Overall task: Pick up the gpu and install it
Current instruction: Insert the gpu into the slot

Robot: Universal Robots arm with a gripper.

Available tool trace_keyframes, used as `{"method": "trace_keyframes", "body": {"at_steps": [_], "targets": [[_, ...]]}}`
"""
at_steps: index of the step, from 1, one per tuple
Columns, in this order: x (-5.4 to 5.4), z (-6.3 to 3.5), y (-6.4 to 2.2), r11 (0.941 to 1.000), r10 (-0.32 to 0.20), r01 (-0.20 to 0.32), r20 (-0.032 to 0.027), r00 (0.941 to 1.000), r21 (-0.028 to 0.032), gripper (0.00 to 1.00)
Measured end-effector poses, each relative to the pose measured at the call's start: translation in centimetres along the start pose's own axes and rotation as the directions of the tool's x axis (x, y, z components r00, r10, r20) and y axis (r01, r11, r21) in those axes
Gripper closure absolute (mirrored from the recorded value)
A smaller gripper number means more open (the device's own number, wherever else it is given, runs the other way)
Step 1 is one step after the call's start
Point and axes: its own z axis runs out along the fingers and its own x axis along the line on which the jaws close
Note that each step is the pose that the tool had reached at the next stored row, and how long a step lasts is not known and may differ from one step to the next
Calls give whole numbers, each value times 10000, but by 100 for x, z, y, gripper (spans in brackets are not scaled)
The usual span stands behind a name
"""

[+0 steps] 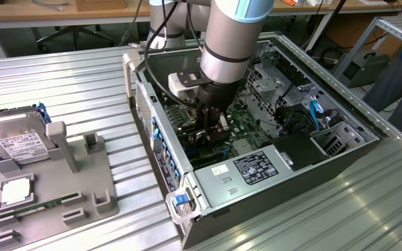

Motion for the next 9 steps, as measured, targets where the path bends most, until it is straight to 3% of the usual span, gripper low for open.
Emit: {"method": "trace_keyframes", "body": {"at_steps": [9], "targets": [[-16,-421,0,10000,1,-1,-24,10000,1,47]]}}
